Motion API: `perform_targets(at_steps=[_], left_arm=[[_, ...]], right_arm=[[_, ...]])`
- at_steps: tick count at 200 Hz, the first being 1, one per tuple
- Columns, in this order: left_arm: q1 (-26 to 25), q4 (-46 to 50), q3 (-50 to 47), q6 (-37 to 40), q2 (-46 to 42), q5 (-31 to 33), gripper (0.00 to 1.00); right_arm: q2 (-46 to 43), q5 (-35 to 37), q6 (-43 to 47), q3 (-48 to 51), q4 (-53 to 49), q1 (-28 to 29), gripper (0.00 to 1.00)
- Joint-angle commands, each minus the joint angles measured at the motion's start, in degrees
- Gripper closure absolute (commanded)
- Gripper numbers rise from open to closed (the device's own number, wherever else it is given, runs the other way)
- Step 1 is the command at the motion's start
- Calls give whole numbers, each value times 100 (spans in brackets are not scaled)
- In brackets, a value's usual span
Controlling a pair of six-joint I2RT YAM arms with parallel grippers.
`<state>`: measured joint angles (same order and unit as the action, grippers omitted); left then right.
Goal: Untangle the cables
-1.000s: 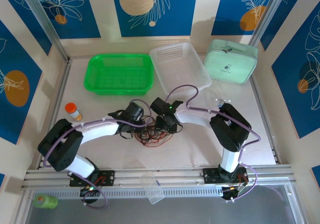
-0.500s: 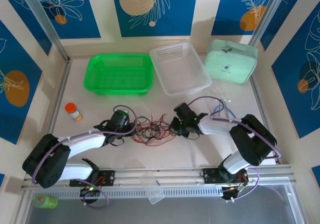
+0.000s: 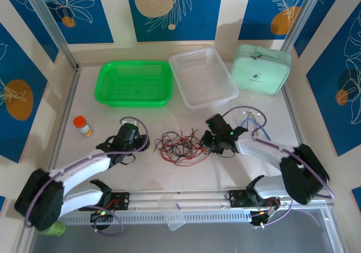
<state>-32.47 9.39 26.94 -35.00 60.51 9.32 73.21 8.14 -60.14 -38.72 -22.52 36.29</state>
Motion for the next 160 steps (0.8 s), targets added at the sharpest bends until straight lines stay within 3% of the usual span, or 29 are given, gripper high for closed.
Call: perform_targets(at_steps=[1,23,44,72,107,160], left_arm=[[69,1310,753,611,-518,531,41],[65,1575,1202,784,-585,209,34],[44,1444,1424,793,-403,-404,32],[-150,1129,1584,890,217,-930,30],[-924,1030,2153,1267,1444,-977,25],[-1427,489,2423,1224,2827,-1241,21]], right_arm=[[-618,479,693,-484,-1377,-51,65],[-825,79,975,-718,-1448,-30,44],[-682,-125,1049,-1006,-1454,148,37],[38,86,1145,-1598,-1642,440,37],[1359,573,1203,-2444,-2290,649,41],[2367,596,1042,-2277,-1975,682,46]])
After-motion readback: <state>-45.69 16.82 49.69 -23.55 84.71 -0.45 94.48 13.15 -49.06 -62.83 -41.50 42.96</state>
